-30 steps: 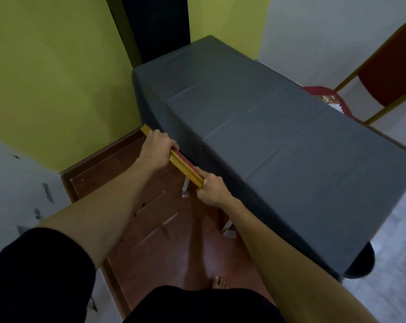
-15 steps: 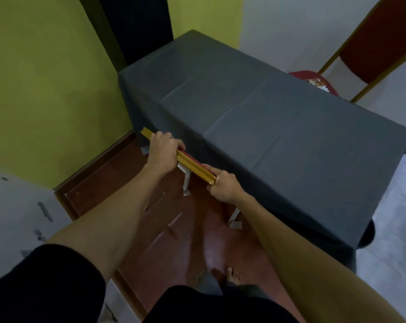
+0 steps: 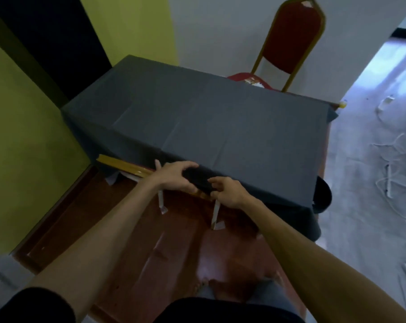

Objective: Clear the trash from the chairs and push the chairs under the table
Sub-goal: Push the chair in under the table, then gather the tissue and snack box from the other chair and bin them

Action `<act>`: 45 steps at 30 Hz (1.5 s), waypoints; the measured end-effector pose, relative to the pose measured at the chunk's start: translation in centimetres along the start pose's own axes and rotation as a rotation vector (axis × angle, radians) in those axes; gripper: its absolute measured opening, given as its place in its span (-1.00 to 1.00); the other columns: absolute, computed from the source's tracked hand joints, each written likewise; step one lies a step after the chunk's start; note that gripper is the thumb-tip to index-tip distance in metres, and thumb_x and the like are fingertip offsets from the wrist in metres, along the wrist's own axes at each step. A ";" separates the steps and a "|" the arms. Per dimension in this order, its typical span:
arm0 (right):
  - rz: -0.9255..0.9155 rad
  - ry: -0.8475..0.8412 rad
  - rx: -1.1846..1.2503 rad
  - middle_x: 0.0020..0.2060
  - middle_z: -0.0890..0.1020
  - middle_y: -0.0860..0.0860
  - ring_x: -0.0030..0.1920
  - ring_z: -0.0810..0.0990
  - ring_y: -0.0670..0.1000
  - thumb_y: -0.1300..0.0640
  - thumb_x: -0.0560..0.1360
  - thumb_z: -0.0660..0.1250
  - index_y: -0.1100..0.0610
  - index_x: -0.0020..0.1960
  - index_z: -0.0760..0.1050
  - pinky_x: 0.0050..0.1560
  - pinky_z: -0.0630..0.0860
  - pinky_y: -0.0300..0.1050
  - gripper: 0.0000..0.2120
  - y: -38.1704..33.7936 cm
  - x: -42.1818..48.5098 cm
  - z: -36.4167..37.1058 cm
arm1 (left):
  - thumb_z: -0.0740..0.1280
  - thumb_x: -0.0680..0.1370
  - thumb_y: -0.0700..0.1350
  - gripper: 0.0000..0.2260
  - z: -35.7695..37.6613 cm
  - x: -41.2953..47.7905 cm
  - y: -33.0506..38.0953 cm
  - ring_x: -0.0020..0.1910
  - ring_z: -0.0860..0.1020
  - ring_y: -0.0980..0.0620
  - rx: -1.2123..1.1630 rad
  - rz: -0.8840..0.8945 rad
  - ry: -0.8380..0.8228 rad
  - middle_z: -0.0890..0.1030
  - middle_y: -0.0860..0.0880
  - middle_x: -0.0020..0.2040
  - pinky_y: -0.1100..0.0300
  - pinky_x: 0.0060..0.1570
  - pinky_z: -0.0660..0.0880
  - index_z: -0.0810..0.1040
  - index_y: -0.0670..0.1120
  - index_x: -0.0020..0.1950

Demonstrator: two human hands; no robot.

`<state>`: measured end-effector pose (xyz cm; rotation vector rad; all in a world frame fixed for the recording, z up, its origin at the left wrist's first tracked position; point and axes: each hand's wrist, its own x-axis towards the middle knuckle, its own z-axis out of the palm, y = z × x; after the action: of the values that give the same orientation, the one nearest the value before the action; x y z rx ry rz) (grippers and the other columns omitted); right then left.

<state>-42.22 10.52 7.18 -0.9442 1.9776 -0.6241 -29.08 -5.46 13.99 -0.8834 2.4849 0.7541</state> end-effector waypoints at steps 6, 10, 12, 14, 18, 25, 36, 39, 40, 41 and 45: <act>0.077 0.144 -0.034 0.37 0.55 0.10 0.38 0.50 0.13 0.17 0.57 0.33 0.14 0.47 0.41 0.36 0.44 0.00 -0.53 7.2 -3.8 -7.9 | 0.43 0.48 0.05 -0.53 6.0 5.5 10.4 0.44 0.43 -0.08 -0.215 0.105 0.014 0.53 -0.01 0.40 -0.22 0.50 0.20 0.47 0.14 0.39; 0.123 0.207 -0.007 0.37 0.56 0.09 0.38 0.52 0.07 0.21 0.55 0.33 0.14 0.45 0.45 0.40 0.42 -0.06 -0.54 13.4 -6.7 -14.0 | 0.40 0.53 -0.06 -0.61 8.8 8.8 17.3 0.37 0.47 -0.02 -0.294 0.128 -0.015 0.52 -0.02 0.35 0.03 0.33 0.44 0.51 0.08 0.37; 0.123 0.266 0.005 0.35 0.57 0.09 0.35 0.54 0.06 0.21 0.54 0.33 0.14 0.44 0.46 0.36 0.41 -0.10 -0.54 16.6 -8.2 -16.9 | 0.41 0.54 -0.12 -0.63 9.9 10.3 20.8 0.34 0.50 -0.01 -0.338 0.165 0.009 0.56 -0.04 0.31 0.10 0.27 0.46 0.55 0.01 0.35; 0.119 0.297 0.001 0.35 0.58 0.09 0.35 0.54 0.08 0.20 0.54 0.32 0.16 0.43 0.47 0.35 0.42 -0.10 -0.55 19.1 -9.6 -19.3 | 0.43 0.52 -0.18 -0.67 10.8 11.6 23.3 0.30 0.56 -0.02 -0.380 0.186 0.056 0.62 -0.09 0.25 0.07 0.27 0.50 0.59 -0.03 0.28; 0.160 0.316 0.039 0.30 0.61 0.07 0.29 0.57 0.10 0.16 0.56 0.30 0.13 0.40 0.50 0.31 0.49 -0.05 -0.59 24.5 -12.3 -24.2 | 0.44 0.52 -0.22 -0.74 13.3 13.0 28.9 0.23 0.60 -0.05 -0.456 0.193 0.041 0.65 -0.14 0.18 -0.03 0.25 0.55 0.60 0.12 0.09; 0.178 0.403 0.090 0.27 0.62 0.06 0.21 0.59 0.08 0.17 0.59 0.31 0.10 0.36 0.52 -0.02 0.47 -0.29 -0.65 31.5 -14.3 -32.9 | 0.36 0.56 -0.24 -0.70 15.6 17.0 39.5 0.22 0.57 0.00 -0.466 0.180 -0.073 0.62 -0.09 0.21 0.12 0.16 0.52 0.59 0.08 0.22; 0.227 0.386 0.012 0.39 0.54 0.08 0.38 0.49 0.12 0.15 0.56 0.28 0.13 0.41 0.48 0.36 0.43 -0.04 -0.58 40.1 -12.5 -48.0 | 0.28 0.57 -0.28 -0.65 12.7 28.3 54.8 0.27 0.56 -0.02 -0.426 0.202 -0.066 0.62 -0.09 0.25 0.06 0.26 0.52 0.56 -0.05 0.33; 0.247 0.379 -0.052 0.39 0.54 0.08 0.37 0.50 0.13 0.12 0.56 0.28 0.11 0.42 0.46 0.36 0.45 0.01 -0.58 42.9 -11.4 -52.5 | 0.28 0.58 -0.25 -0.67 12.4 32.1 59.3 0.27 0.57 -0.04 -0.409 0.231 -0.086 0.62 -0.08 0.23 0.01 0.28 0.51 0.56 -0.02 0.32; 0.247 0.385 -0.060 0.39 0.53 0.09 0.37 0.50 0.13 0.11 0.57 0.27 0.12 0.43 0.45 0.36 0.44 0.01 -0.57 43.8 -10.8 -54.0 | 0.28 0.58 -0.23 -0.68 12.3 33.4 60.7 0.26 0.57 -0.05 -0.405 0.237 -0.083 0.61 -0.08 0.23 0.02 0.25 0.52 0.56 -0.01 0.31; 0.249 0.383 -0.068 0.40 0.53 0.09 0.38 0.49 0.14 0.11 0.58 0.26 0.12 0.44 0.44 0.36 0.44 0.01 -0.57 44.6 -10.3 -55.3 | 0.28 0.58 -0.22 -0.68 12.3 34.4 62.2 0.25 0.56 -0.04 -0.399 0.238 -0.078 0.61 -0.07 0.23 0.05 0.22 0.52 0.56 0.00 0.31; 0.240 0.332 -0.109 0.42 0.51 0.12 0.39 0.48 0.16 0.08 0.60 0.25 0.15 0.48 0.39 0.37 0.44 0.02 -0.54 48.1 -7.1 -60.0 | 0.36 0.58 -0.08 -0.69 13.1 38.7 67.5 0.23 0.56 0.00 -0.384 0.251 -0.085 0.60 -0.04 0.24 0.12 0.13 0.52 0.55 0.02 0.33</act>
<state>-108.96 49.38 8.08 -0.6821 2.3977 -0.5685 -99.70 29.10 7.45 -0.6459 2.4423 1.3574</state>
